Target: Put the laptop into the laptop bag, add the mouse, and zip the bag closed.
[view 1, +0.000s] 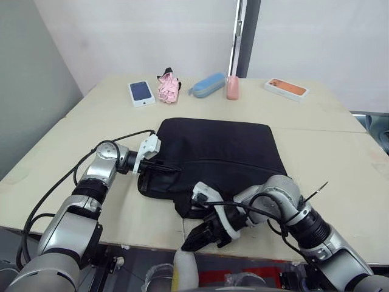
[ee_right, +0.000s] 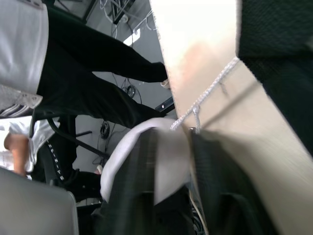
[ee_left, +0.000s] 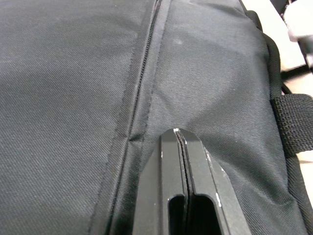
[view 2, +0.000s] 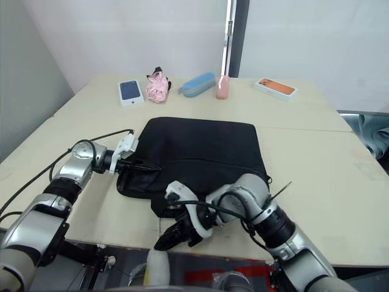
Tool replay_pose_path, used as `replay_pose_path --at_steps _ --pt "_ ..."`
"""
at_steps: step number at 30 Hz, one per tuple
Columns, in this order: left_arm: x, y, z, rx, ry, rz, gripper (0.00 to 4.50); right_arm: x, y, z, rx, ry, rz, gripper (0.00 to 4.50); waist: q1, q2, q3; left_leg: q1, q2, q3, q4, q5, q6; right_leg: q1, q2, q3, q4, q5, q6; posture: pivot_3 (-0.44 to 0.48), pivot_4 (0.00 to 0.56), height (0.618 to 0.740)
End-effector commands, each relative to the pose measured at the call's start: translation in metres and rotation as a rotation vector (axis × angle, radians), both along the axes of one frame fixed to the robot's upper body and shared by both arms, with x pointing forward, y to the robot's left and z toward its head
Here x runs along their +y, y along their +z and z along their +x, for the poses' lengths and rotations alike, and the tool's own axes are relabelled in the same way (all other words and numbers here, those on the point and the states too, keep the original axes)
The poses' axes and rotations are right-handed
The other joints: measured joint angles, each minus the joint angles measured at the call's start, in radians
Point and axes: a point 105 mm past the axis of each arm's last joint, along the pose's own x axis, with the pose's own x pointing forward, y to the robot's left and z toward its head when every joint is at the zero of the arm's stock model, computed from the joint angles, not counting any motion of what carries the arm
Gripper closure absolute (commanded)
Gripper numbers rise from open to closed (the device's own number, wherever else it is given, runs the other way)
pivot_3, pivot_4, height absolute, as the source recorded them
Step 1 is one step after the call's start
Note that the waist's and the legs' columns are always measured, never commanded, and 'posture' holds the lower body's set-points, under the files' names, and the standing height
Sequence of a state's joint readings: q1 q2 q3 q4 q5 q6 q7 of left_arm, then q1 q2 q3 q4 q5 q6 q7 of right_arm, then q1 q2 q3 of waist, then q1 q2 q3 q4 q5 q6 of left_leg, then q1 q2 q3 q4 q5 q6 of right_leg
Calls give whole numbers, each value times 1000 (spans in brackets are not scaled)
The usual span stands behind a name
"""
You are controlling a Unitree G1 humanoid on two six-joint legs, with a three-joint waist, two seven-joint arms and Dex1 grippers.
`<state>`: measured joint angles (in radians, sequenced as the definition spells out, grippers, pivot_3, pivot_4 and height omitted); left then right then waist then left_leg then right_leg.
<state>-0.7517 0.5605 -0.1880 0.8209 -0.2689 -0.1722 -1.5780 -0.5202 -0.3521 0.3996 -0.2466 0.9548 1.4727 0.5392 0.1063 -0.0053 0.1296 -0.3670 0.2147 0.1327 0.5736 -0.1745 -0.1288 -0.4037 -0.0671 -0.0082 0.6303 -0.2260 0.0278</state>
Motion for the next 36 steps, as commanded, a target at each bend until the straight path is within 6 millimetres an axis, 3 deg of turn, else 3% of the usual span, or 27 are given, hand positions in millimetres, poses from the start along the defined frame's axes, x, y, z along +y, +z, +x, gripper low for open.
replay_pose_path --at_steps 1,8,10,14,17,22,27,28,32,36 --pt "-2 0 -1 1 -34 13 4500 -2 31 4 -51 5 89 4424 0 0 0 0 0 0 0 0 0 0 0 0 0 0 0 0 150 740" --pt "-5 0 2 -7 -29 3 4500 -20 61 15 -140 -38 112 4424 6 0 0 0 0 0 0 0 0 0 0 0 0 0 0 0 150 740" --pt "-8 0 3 -9 -28 -3 4500 -28 70 21 -258 -57 84 4424 11 1 1 0 0 0 0 0 0 0 0 0 0 0 0 0 150 740" --pt "-10 -1 3 -12 -29 -9 4500 -34 66 21 -346 -91 81 4424 17 0 1 0 0 0 0 0 0 0 0 0 -1 1 1 0 150 740" --pt "-10 -1 2 -9 -28 -12 4500 -31 59 15 -284 -103 123 3621 14 0 1 0 0 0 -1 0 0 0 0 0 -1 1 2 0 150 740" --pt "-9 -2 1 -3 -32 -9 4500 -22 41 -2 -214 -56 107 1892 14 1 1 0 0 0 0 0 0 0 0 0 -1 1 0 0 150 740" --pt "-6 -1 0 -2 -29 -3 4500 -30 52 -18 -130 17 177 235 13 1 1 0 0 0 0 0 0 0 0 0 -1 0 0 0 150 740" --pt "-6 -1 0 -1 -29 -1 4500 -34 54 -21 -116 27 184 52 14 1 1 0 0 0 -1 0 0 0 0 0 -1 0 0 0 150 740" --pt "-5 0 -1 -1 -27 0 4500 -43 64 -29 -88 58 214 52 13 0 1 0 0 0 -1 0 0 0 0 0 -1 0 0 0 150 740" --pt "-5 0 0 0 -26 -1 4500 -43 52 -31 -48 37 153 52 9 0 1 0 0 0 -1 0 0 0 0 0 -1 0 0 0 150 740"
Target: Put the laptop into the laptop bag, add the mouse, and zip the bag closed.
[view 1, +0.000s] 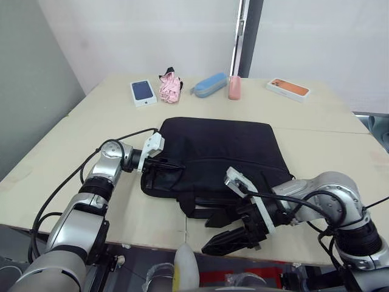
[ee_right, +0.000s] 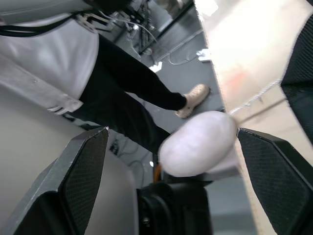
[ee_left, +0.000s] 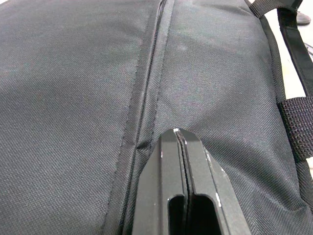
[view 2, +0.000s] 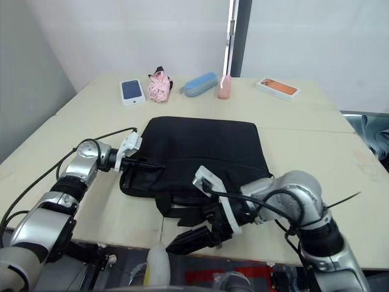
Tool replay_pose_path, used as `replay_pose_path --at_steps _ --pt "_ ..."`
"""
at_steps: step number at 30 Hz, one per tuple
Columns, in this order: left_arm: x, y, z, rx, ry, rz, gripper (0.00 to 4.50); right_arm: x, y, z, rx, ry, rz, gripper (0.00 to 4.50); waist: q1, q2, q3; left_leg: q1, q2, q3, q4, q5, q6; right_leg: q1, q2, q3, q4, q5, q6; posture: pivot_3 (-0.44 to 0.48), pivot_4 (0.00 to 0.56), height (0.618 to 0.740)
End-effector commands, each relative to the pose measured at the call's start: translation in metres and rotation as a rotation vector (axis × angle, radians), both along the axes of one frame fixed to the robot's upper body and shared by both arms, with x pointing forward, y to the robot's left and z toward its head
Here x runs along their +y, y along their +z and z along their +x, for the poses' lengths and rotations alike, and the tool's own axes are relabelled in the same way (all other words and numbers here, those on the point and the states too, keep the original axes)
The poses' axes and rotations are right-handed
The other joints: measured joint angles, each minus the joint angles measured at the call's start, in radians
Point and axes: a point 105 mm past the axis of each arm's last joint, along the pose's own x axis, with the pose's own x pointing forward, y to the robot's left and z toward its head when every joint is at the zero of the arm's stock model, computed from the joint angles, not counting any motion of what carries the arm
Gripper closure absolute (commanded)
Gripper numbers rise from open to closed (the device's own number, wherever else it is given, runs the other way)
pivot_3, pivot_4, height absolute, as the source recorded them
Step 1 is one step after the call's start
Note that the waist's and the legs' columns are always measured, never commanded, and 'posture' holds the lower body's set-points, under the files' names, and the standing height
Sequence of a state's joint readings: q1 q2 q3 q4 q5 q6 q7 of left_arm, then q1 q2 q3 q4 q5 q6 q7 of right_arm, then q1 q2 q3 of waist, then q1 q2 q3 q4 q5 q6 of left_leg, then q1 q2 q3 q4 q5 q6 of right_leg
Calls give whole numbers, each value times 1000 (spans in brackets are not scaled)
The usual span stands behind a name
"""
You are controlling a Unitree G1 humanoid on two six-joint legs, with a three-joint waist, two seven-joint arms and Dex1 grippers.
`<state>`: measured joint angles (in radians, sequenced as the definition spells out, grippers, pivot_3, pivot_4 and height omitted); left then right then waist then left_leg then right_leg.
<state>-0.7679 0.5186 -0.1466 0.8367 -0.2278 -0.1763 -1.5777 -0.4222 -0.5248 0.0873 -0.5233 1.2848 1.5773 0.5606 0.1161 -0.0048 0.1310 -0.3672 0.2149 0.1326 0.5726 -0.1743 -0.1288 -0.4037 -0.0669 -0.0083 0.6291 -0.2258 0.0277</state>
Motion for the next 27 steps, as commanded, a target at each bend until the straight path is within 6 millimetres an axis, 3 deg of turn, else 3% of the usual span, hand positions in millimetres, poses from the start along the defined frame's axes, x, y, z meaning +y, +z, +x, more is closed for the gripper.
replay_pose_path --at_steps 1,10,19,22,27 --pt "3 -2 -4 14 -25 17 4500 5 -10 -3 24 -13 -45 52 -2 0 0 0 0 0 0 0 0 0 0 0 0 0 0 0 150 740" --pt "2 -3 -6 27 -36 25 4500 37 -57 16 89 -117 -228 52 -9 1 0 0 0 0 0 0 0 0 -1 0 0 0 0 0 150 740" --pt "4 -2 -6 31 -34 36 4500 79 -49 17 153 -72 -145 52 -14 1 1 0 0 -1 -1 0 -1 0 -1 -2 -1 0 0 0 150 740" --pt "4 -1 -6 29 -35 36 4500 80 -51 16 167 -67 -146 837 -13 1 1 -1 0 -2 -1 0 -1 0 -1 -2 -2 0 0 0 150 740" --pt "3 -1 -5 25 -34 34 4500 76 -45 18 156 -72 -120 2534 -12 2 1 -1 0 -2 -3 0 -1 0 0 -3 -3 1 3 0 150 740"
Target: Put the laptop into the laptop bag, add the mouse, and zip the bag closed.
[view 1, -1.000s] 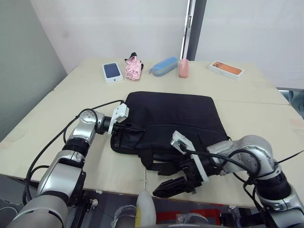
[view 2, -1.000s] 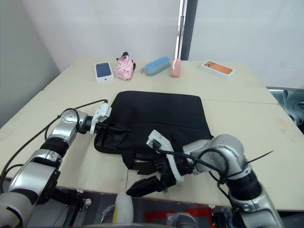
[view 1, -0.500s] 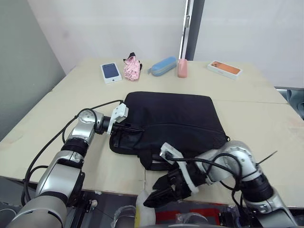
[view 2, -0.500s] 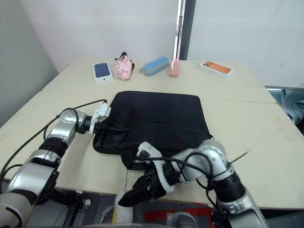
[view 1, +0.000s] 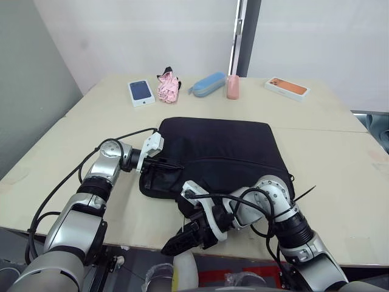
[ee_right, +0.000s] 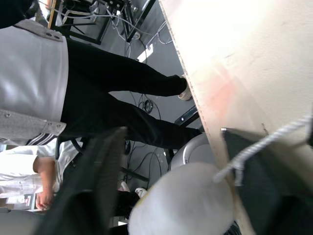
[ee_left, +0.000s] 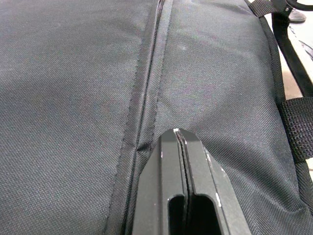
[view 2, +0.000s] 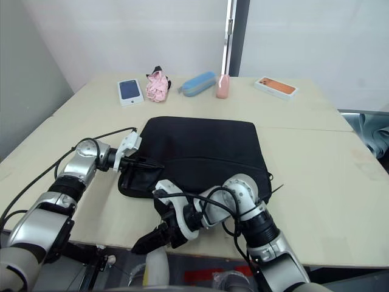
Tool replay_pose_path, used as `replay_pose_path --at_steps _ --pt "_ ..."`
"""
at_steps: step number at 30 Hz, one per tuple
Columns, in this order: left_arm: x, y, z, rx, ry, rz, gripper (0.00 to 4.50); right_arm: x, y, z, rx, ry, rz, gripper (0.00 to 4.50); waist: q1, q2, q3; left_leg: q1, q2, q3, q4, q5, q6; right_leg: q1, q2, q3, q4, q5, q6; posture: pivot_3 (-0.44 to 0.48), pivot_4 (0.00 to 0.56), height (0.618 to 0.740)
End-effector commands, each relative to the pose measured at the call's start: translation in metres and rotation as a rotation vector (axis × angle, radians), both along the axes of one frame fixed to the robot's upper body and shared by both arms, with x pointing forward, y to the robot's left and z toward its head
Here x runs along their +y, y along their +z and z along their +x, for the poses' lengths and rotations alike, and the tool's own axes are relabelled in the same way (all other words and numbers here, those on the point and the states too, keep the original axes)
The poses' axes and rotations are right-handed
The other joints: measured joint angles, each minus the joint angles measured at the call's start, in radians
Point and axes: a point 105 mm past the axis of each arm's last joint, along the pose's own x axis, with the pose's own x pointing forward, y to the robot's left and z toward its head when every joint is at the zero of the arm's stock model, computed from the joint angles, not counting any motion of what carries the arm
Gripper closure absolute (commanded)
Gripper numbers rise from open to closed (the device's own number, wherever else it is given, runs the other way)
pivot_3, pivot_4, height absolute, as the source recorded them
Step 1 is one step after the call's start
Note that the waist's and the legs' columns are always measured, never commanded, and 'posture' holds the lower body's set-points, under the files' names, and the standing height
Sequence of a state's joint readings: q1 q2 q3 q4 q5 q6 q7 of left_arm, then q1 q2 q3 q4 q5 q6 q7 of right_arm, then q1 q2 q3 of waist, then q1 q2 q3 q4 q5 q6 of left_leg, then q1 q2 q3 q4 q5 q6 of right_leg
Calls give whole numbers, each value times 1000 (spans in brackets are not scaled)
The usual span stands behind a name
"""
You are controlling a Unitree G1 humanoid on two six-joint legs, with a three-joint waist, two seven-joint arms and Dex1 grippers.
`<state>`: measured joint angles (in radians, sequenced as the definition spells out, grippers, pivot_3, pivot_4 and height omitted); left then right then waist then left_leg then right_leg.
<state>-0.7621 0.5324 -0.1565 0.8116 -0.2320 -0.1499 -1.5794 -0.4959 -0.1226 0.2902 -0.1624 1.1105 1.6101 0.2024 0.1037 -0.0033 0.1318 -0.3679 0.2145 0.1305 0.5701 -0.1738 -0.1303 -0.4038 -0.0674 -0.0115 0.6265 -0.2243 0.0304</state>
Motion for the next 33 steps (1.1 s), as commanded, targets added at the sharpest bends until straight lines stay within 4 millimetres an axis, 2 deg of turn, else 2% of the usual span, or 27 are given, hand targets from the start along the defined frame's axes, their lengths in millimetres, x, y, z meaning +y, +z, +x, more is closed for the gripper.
replay_pose_path --at_steps 1,5,6,11,14,18,20,24,28,31,33 --pt "1 -1 -3 14 -33 22 4500 -1 11 -1 -6 16 58 2937 0 0 0 0 0 0 0 0 0 0 0 0 0 0 0 0 150 740" --pt "-1 0 -1 7 -33 14 4500 -17 22 3 -29 -12 96 4259 4 0 0 0 0 0 0 0 0 0 0 0 -1 1 3 0 150 740" --pt "-1 0 0 5 -31 12 4500 -21 27 5 -40 -19 110 4456 4 0 0 0 0 0 0 0 0 0 0 0 -1 2 3 0 150 740" --pt "-2 0 2 -2 -23 4 4500 -34 54 24 -71 -97 187 4456 3 0 0 0 0 0 0 0 0 0 0 0 0 1 2 0 150 740" --pt "-3 0 3 -2 -17 0 4500 -44 64 27 -100 -97 186 4456 5 0 0 0 0 0 0 1 0 0 0 1 0 -1 -2 0 150 740" --pt "-3 -1 4 -3 -9 -7 4500 -59 61 20 -249 0 -11 4456 9 0 1 0 -1 0 0 1 0 0 0 0 -1 0 -1 0 150 740" --pt "-4 -1 4 -4 -7 -11 4500 -64 62 19 -341 54 -109 4456 7 0 2 0 0 0 -1 1 0 0 1 0 -1 5 8 0 150 740" --pt "-5 -1 5 -8 -1 -19 4500 -80 59 30 -583 123 -351 4456 6 4 4 0 0 0 -2 1 -1 0 1 0 -1 5 9 0 150 740" --pt "-6 -3 5 -6 2 -25 4500 -89 69 56 -666 64 -367 4456 11 4 5 -1 0 0 -3 1 -1 0 1 0 -3 5 9 0 150 740" --pt "-6 -4 4 -5 3 -26 4500 -88 74 60 -713 85 -340 4456 11 4 5 -1 0 0 -3 1 -1 0 1 0 -2 5 9 0 150 740" --pt "-6 -5 4 -4 3 -27 4500 -86 77 56 -718 117 -304 3898 11 4 5 -1 0 0 -3 1 -1 0 1 0 -2 5 9 0 150 740"
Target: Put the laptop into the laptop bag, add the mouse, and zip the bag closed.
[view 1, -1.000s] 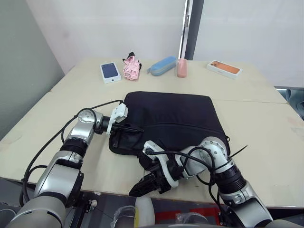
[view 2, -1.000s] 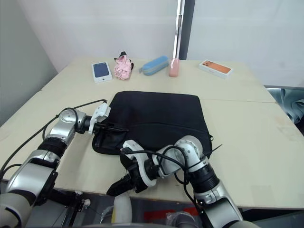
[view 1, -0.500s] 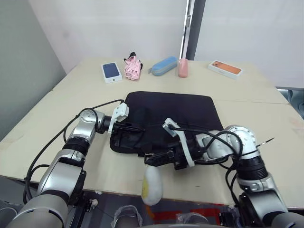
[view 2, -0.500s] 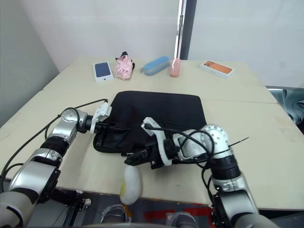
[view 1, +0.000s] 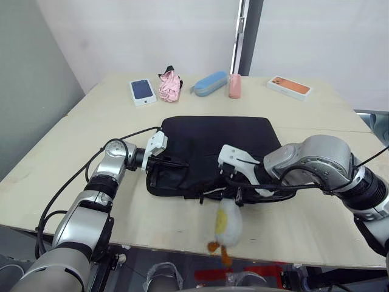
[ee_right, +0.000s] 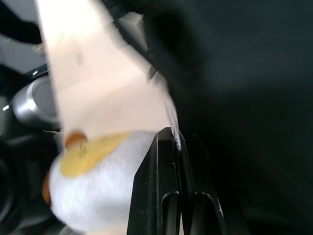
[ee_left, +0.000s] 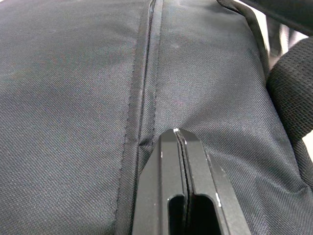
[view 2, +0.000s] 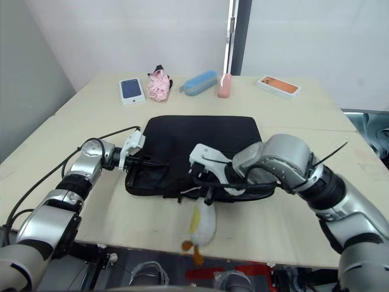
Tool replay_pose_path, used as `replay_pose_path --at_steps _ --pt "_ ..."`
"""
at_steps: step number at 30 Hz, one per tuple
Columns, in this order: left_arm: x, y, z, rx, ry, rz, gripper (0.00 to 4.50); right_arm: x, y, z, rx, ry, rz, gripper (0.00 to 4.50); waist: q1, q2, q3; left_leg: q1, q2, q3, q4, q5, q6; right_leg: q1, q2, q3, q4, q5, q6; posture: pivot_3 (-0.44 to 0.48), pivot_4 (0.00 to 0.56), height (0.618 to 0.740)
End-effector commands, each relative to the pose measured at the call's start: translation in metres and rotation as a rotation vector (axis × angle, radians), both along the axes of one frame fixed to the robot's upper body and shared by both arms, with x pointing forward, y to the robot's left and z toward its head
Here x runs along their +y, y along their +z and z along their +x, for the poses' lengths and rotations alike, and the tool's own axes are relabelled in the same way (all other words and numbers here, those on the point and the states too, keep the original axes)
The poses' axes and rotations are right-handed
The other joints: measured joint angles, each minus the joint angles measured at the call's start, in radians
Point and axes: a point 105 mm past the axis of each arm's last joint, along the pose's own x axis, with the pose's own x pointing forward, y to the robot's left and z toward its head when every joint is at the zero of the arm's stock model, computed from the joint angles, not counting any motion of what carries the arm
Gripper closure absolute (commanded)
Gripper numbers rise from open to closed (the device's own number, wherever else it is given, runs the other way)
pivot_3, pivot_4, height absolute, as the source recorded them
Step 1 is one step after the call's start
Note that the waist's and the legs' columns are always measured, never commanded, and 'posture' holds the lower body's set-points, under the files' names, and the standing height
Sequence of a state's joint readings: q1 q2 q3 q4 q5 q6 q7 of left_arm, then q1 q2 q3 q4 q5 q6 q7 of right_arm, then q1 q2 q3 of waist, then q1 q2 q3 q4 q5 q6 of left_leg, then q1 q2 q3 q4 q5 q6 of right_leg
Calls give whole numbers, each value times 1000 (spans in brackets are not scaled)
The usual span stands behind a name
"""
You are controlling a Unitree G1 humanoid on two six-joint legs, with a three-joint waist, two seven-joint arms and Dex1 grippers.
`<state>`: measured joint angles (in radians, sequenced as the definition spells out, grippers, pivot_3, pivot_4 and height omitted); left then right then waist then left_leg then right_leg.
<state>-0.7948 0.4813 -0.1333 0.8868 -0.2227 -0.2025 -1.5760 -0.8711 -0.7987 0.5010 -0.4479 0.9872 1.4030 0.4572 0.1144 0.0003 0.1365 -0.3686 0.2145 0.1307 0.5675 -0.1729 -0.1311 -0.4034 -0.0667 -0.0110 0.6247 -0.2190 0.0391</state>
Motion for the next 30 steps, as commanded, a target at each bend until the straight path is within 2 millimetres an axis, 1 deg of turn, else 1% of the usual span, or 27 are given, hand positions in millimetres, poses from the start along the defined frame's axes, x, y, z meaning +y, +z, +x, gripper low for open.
replay_pose_path --at_steps 1,2,4,7,9,10,12,14,15,17,20,25,27,30 --pt "4 -5 -1 13 7 17 4500 7 12 -4 -42 86 47 3637 0 0 0 0 0 0 0 0 0 0 0 0 0 0 0 0 150 740" --pt "4 -5 -1 13 7 15 4500 6 12 -7 -35 100 54 3295 0 0 0 0 0 0 0 0 0 0 0 0 0 0 0 0 150 740" --pt "4 -5 -1 13 8 13 4500 -5 11 -14 -33 120 42 2655 3 0 0 0 0 0 0 0 0 0 0 0 1 0 0 0 150 740" --pt "3 -5 0 10 12 11 4500 -15 13 -23 -4 130 48 1586 8 0 0 0 0 0 1 0 1 0 0 0 0 0 0 0 150 740" --pt "3 -4 0 9 13 10 4500 -18 11 -25 24 115 49 882 7 0 0 1 0 1 1 0 1 0 0 1 2 0 -1 0 150 740" --pt "3 -4 1 8 13 10 4500 -19 11 -30 57 125 63 560 6 0 0 1 0 1 2 0 1 0 0 1 3 -3 -5 0 150 740" --pt "2 -4 2 6 14 10 4500 -15 18 -47 156 173 155 25 7 0 0 1 0 1 3 0 1 0 0 2 4 -7 -12 0 150 740" --pt "0 -3 3 4 12 10 4500 -14 30 -57 228 204 269 25 8 0 0 1 0 1 5 0 2 0 0 2 5 -7 -12 0 150 740" --pt "0 -3 3 3 11 10 4500 -17 30 -59 238 195 281 25 9 0 0 1 0 1 5 0 3 0 0 2 5 -7 -12 0 150 740" --pt "-1 -2 4 1 9 10 4500 -27 29 -58 247 151 288 25 13 -1 0 1 0 1 6 -1 5 0 -1 2 5 -7 -12 0 150 740" --pt "-2 -2 5 0 9 12 4500 -42 34 -63 255 125 314 25 21 -1 0 0 0 1 7 0 6 0 -1 3 5 -6 -12 0 150 740" --pt "-1 -2 6 -2 9 13 4500 -70 37 -68 214 67 279 25 27 -1 1 1 0 1 8 -2 9 0 -1 3 6 -6 -12 0 150 740" --pt "-1 -2 6 -3 9 12 4500 -79 33 -71 207 30 241 25 28 -1 1 1 0 2 8 -3 11 0 -1 3 6 -6 -12 0 150 740" --pt "-1 -2 6 -3 9 11 4500 -79 21 -79 232 11 204 25 29 -1 1 1 0 2 8 -3 12 0 -1 3 6 -6 -13 0 150 740"
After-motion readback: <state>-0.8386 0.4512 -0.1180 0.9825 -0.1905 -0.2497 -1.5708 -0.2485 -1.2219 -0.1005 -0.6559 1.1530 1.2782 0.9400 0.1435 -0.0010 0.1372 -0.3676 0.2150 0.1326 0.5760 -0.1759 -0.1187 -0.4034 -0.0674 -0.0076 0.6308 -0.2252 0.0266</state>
